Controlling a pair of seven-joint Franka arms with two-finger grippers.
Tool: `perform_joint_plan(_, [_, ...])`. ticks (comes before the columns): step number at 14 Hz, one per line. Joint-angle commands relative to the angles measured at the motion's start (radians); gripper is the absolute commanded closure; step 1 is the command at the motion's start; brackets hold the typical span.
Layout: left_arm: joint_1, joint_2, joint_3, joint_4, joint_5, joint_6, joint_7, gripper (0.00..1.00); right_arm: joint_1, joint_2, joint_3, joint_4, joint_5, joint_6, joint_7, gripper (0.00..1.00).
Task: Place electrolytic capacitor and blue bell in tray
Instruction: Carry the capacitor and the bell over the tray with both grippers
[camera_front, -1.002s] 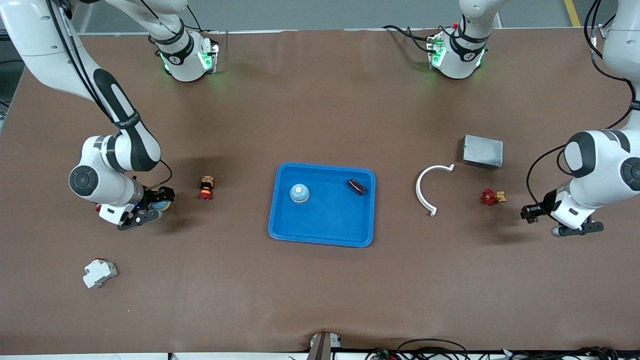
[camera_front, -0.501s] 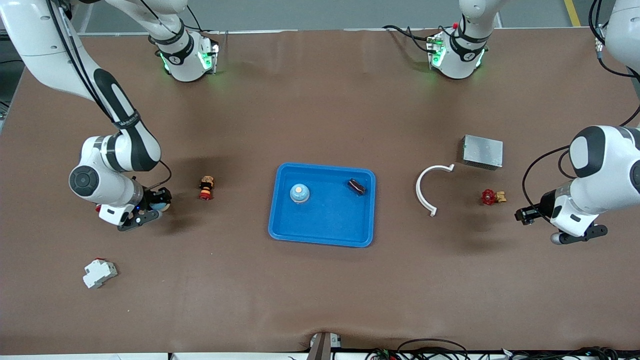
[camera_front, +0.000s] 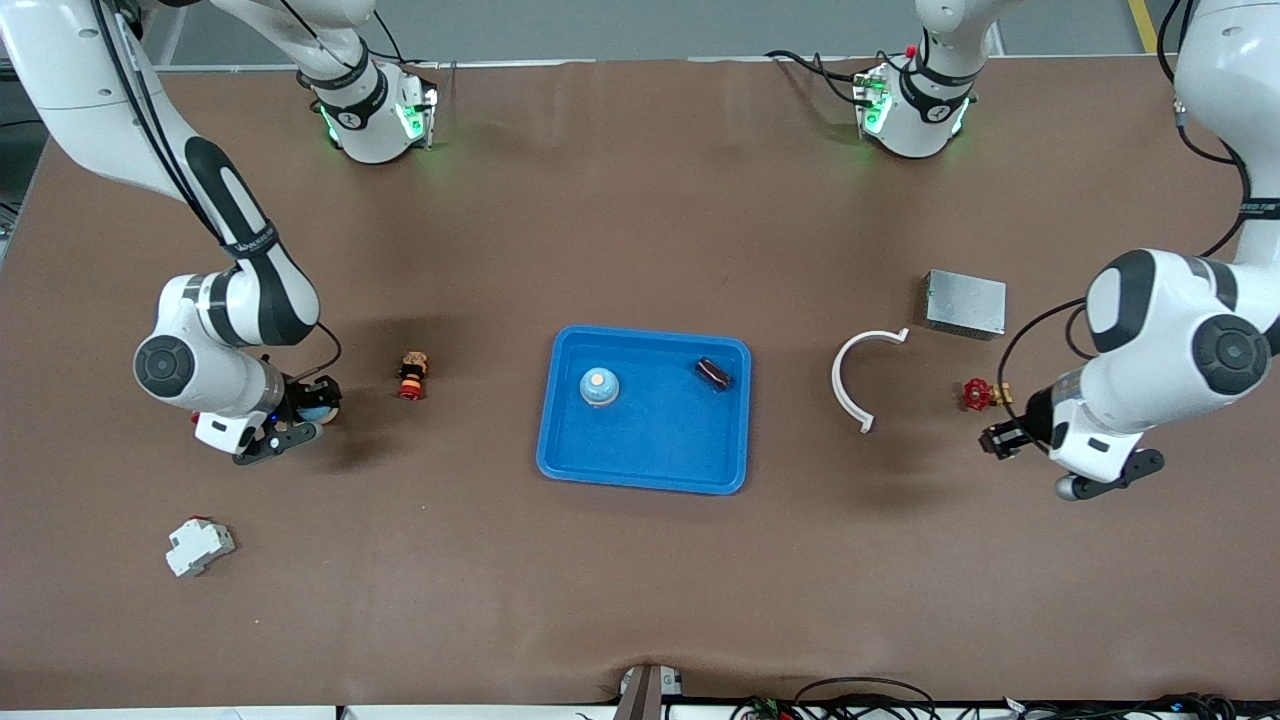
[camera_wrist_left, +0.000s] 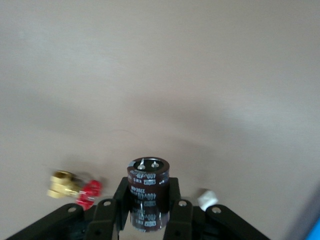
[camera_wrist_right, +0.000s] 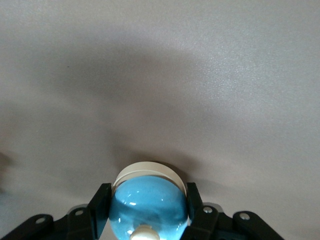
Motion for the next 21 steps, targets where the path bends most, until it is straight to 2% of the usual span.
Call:
perform_joint_plan(1, [-0.060, 0.036, -0.003, 0.069, 0.008, -0.024, -0.109, 1.00, -0.003, -0.004, 0.024, 0.090, -0.011, -0.148, 0.014, 0.95])
perform_joint_plan(5, [-0.148, 0.050, -0.002, 0.086, 0.007, -0.024, -0.273, 1.00, 0.049, -0.010, 0.024, 0.207, 0.040, -0.317, 0.102, 0.95])
perform_joint_plan(10, [-0.272, 0.118, 0.006, 0.155, 0.013, -0.021, -0.468, 1.00, 0.193, -0.007, 0.024, 0.319, 0.044, -0.382, 0.367, 0.95])
perform_joint_plan(13, [-0.312, 0.132, 0.006, 0.171, 0.013, -0.020, -0.547, 1.00, 0.298, 0.004, 0.021, 0.365, 0.147, -0.390, 0.544, 0.95])
perform_joint_plan(16, [-0.355, 0.142, 0.006, 0.174, 0.013, -0.009, -0.631, 1.00, 0.394, 0.059, 0.021, 0.448, 0.164, -0.387, 0.739, 0.95])
perform_joint_plan(19, [-0.418, 0.190, 0.014, 0.218, 0.016, 0.017, -0.746, 1.00, 0.476, 0.145, 0.019, 0.549, 0.161, -0.377, 0.891, 0.95])
perform_joint_plan(21, [-0.494, 0.224, 0.070, 0.236, 0.019, 0.109, -0.827, 1.00, 0.509, 0.200, 0.019, 0.614, 0.159, -0.367, 0.943, 0.95])
